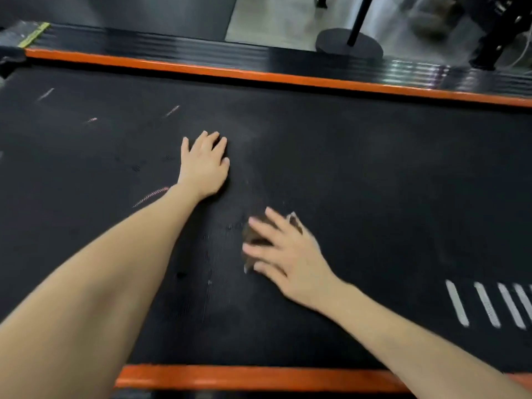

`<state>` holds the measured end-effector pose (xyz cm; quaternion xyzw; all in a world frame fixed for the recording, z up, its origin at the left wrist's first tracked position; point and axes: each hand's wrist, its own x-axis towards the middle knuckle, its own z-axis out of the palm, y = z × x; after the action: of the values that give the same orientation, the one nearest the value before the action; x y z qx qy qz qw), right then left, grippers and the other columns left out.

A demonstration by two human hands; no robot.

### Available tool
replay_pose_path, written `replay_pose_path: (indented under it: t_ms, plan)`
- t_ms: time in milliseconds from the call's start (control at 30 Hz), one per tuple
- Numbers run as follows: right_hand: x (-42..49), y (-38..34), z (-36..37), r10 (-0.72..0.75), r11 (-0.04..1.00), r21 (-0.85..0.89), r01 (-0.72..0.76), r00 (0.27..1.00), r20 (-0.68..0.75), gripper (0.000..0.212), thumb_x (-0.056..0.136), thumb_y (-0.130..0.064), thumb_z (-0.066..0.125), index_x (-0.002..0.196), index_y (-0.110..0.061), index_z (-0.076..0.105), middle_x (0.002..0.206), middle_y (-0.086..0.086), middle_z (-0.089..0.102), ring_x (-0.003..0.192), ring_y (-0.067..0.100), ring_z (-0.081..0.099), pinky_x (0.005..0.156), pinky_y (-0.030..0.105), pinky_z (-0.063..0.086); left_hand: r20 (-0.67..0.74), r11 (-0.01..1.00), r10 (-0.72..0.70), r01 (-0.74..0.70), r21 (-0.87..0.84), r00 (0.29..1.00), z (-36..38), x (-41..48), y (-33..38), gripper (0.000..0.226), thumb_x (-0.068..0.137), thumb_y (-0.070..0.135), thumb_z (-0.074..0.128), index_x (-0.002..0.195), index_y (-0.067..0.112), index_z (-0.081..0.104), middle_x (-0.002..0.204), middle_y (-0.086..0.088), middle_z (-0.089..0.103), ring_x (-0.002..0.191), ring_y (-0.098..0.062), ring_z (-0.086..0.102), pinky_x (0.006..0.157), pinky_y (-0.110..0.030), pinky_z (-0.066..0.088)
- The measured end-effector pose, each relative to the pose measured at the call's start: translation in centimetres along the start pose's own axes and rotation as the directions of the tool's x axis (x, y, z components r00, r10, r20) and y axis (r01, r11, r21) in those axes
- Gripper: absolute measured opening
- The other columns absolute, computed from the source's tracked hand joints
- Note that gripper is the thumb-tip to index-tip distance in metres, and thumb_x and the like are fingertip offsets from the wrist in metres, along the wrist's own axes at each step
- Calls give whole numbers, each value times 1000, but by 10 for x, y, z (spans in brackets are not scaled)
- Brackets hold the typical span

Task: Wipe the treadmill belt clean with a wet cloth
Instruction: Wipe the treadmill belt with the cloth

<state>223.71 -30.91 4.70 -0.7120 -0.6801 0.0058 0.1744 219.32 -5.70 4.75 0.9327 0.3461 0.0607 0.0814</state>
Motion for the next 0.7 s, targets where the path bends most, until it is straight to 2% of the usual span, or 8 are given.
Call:
replay_pose_path:
  t_ms: [67, 133, 233, 300, 433, 500, 567, 700]
  plan:
    - [-38, -14, -6, -111, 994, -10, 112, 991, 81, 34, 92, -40, 45, 113, -31, 69, 142, -1, 49, 138, 28, 35, 105, 56, 30, -44, 999, 9, -10, -36, 999, -9, -12, 7, 50, 99, 26, 37, 147, 15, 31, 153, -7, 29, 145, -25, 12, 116, -48, 0]
    - [-66, -1, -17, -140, 989, -24, 144, 983, 120, 34, 92, -41, 44, 116, -33, 67, 146, -1, 45, 139, 26, 30, 107, 56, 29, -105, 993, 49, -60, -101, 993, -21, -34, 12, 47, 98, 23, 40, 144, 17, 38, 150, -8, 34, 144, -27, 16, 116, -49, 2]
    - [-101, 32, -36, 37, 999, -17, -35, 993, 109, 37, 96, -43, 39, 124, -32, 62, 150, 2, 38, 141, 28, 26, 104, 61, 34, -144, 982, 159, -172, -79, 977, -35, -79, -2, 48, 94, 29, 36, 138, 15, 47, 146, -11, 41, 141, -32, 25, 114, -52, 7]
    - [-113, 36, -42, 148, 989, 13, -150, 983, 113, 38, 97, -40, 40, 129, -29, 57, 152, 0, 33, 144, 30, 21, 102, 65, 33, -123, 985, 158, -166, -56, 980, -42, -110, -25, 56, 90, 36, 29, 137, 14, 48, 144, -12, 43, 139, -34, 28, 113, -53, 10]
    - [-75, -17, -23, 149, 983, 95, -157, 985, 85, 39, 92, -37, 43, 118, -21, 67, 145, 3, 44, 139, 35, 31, 101, 69, 30, -116, 996, 13, -22, -83, 993, -47, -153, -69, 63, 88, 41, 23, 139, 13, 47, 146, -14, 41, 140, -35, 25, 114, -52, 9]
    - [-39, -58, -4, 142, 977, 150, -154, 986, 88, 43, 92, -43, 40, 116, -23, 68, 145, 1, 45, 141, 30, 28, 110, 64, 17, -122, 997, -23, 15, -70, 992, -48, -164, -84, 63, 88, 41, 23, 140, 12, 45, 146, -15, 40, 140, -36, 24, 114, -52, 8]
    - [-10, -92, 9, 125, 968, 204, -149, 984, 125, 47, 91, -46, 36, 117, -23, 68, 147, -1, 42, 143, 26, 22, 112, 53, 7, -121, 999, -22, 18, -33, 992, -48, -169, -94, 64, 89, 43, 21, 140, 13, 44, 147, -16, 39, 140, -36, 24, 114, -52, 7]
    - [-20, -93, 4, 90, 969, 209, -132, 976, 198, 45, 94, -46, 36, 123, -25, 64, 153, -8, 29, 146, 18, 12, 114, 54, 13, -79, 999, 41, -39, 27, 996, -41, -175, -100, 64, 91, 44, 20, 142, 12, 42, 147, -17, 38, 139, -38, 25, 113, -54, 8]
